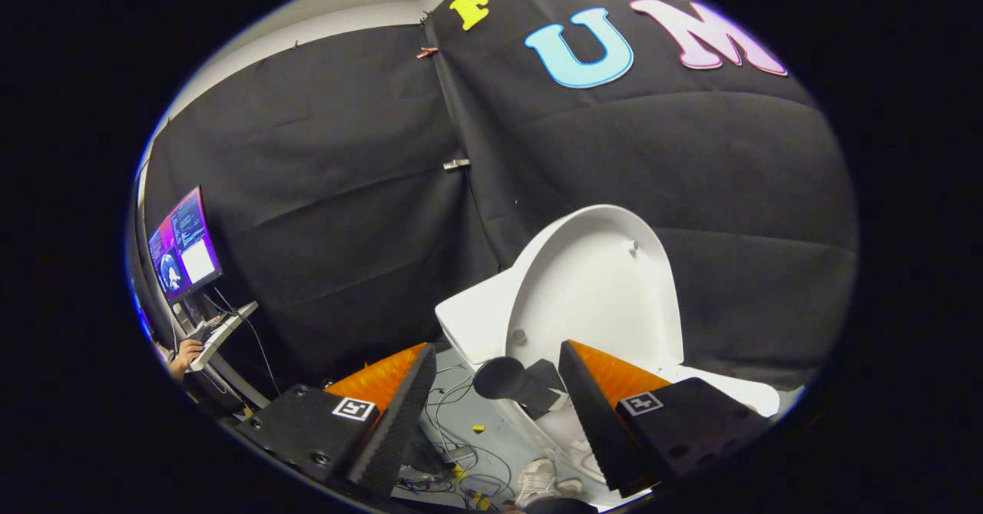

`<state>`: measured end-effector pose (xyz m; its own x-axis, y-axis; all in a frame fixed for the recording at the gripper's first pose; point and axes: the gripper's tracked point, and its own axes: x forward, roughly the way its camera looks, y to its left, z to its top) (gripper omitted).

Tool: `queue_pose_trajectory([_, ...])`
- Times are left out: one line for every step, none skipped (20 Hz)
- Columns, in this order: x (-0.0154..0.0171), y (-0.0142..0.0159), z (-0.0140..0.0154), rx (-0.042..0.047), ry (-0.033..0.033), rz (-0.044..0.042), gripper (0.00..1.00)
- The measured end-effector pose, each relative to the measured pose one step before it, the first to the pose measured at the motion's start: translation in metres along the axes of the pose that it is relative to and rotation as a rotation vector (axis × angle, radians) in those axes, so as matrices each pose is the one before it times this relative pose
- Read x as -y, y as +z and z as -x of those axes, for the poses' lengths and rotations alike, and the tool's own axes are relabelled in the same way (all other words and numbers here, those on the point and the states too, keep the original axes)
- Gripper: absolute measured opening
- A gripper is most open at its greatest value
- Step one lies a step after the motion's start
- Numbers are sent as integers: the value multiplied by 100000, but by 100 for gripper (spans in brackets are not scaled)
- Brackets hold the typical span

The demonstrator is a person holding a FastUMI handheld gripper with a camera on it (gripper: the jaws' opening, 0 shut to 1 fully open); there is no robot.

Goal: Open the toilet lid.

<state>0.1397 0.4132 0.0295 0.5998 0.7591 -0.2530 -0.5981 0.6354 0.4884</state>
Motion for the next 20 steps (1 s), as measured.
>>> queue_pose_trajectory([-139, 752, 567, 2520, 623, 800, 100])
queue_pose_trajectory([-71, 968, 643, 3486, 598, 1196, 99])
queue_pose_trajectory([328, 877, 857, 3558, -1054, 2226, 99])
queue_pose_trajectory([331, 931, 900, 4297, -891, 2124, 99])
queue_pose_trajectory([294, 971, 1126, 4761, -1109, 1990, 100])
queue_pose_trajectory([402, 750, 934, 4101, -1776, 2530, 99])
queue_pose_trajectory([759, 483, 1187, 2705, -3074, 3467, 99])
queue_pose_trajectory([973, 175, 1447, 1761, -3048, 2823, 99])
queue_pose_trajectory([1092, 249, 1362, 1123, -3491, 2213, 99])
queue_pose_trajectory([1570, 474, 1334, 1222, -4349, 1891, 99])
queue_pose_trajectory([1596, 500, 1608, 1572, -3501, 1654, 99])
queue_pose_trajectory([1057, 314, 1255, 1576, -2852, 1643, 99])
queue_pose_trajectory([1416, 202, 1233, 1122, -2665, 2077, 99])
queue_pose_trajectory([1720, 216, 1615, 1007, -3923, 2264, 99])
queue_pose_trajectory([1840, 185, 1328, 938, -4024, 2735, 99])
queue_pose_trajectory([1947, 63, 1248, 853, -4087, 3240, 99])
queue_pose_trajectory([1919, 84, 1255, 1201, -4004, 3627, 99])
queue_pose_trajectory([1536, 127, 1256, 1283, -3357, 2804, 99])
queue_pose_trajectory([1398, -39, 1234, 833, -3401, 1537, 99])
queue_pose_trajectory([857, 61, 1035, 267, -1151, 0, 99])
